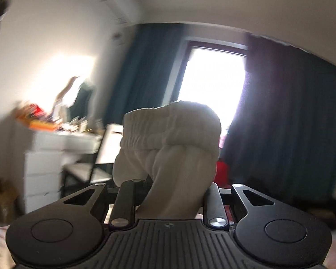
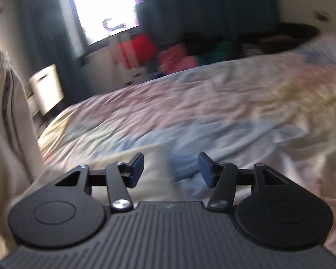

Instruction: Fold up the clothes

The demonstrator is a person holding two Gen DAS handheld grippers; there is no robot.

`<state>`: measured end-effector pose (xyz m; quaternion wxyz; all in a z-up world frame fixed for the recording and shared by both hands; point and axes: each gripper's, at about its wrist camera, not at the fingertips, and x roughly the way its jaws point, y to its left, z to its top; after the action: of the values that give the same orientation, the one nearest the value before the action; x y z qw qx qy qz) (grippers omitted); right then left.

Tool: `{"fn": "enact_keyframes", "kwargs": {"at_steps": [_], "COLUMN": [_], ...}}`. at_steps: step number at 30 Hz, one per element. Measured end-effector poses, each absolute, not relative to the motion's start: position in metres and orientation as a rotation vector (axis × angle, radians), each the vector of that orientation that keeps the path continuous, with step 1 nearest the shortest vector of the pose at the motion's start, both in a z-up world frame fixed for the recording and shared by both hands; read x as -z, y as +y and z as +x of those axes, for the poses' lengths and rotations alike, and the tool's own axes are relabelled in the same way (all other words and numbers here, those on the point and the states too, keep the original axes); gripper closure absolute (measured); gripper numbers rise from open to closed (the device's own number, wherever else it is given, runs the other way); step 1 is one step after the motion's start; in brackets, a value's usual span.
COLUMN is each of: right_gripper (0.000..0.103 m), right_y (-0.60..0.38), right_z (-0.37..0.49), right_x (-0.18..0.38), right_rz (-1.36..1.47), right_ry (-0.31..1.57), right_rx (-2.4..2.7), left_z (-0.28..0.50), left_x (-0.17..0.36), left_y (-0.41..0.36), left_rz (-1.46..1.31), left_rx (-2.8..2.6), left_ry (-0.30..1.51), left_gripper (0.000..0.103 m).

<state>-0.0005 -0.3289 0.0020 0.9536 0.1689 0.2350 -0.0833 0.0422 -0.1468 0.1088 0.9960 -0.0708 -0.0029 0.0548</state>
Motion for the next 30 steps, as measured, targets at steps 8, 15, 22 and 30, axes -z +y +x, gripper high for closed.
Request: {"fn": "enact_keyframes", "kwargs": {"at_steps": [8,15,22,30], "right_gripper": [0.045,0.045,0.042,0.023], "right_y": [-0.384,-0.376,-0.376,-0.362], "right_z": [-0.009,-0.004,-0.004,0.007], "right_x": [0.009,0.013,0.016,0.013], "right_rz": [0.535,0.546,0.688,0.837], "right_ry": [0.420,0.418,0.411,0.447], "right_rx": [0.330,0.243,0.038,-0.198], "left_z": [0.040,0.057,0.056,0.045], "left_x": [0.051,0.072,0.045,0.036], "left_y": [-0.305,-0.320,-0.291,-0.182], "left_rz": [0.410,0.572,0.662,0.707], "left_rx": [0.165,0.340,0.494,0.448], "left_ry": [0.154,0.301,0.413,0.456], "left_gripper": [0.078,0.043,0.015,0.011]}}
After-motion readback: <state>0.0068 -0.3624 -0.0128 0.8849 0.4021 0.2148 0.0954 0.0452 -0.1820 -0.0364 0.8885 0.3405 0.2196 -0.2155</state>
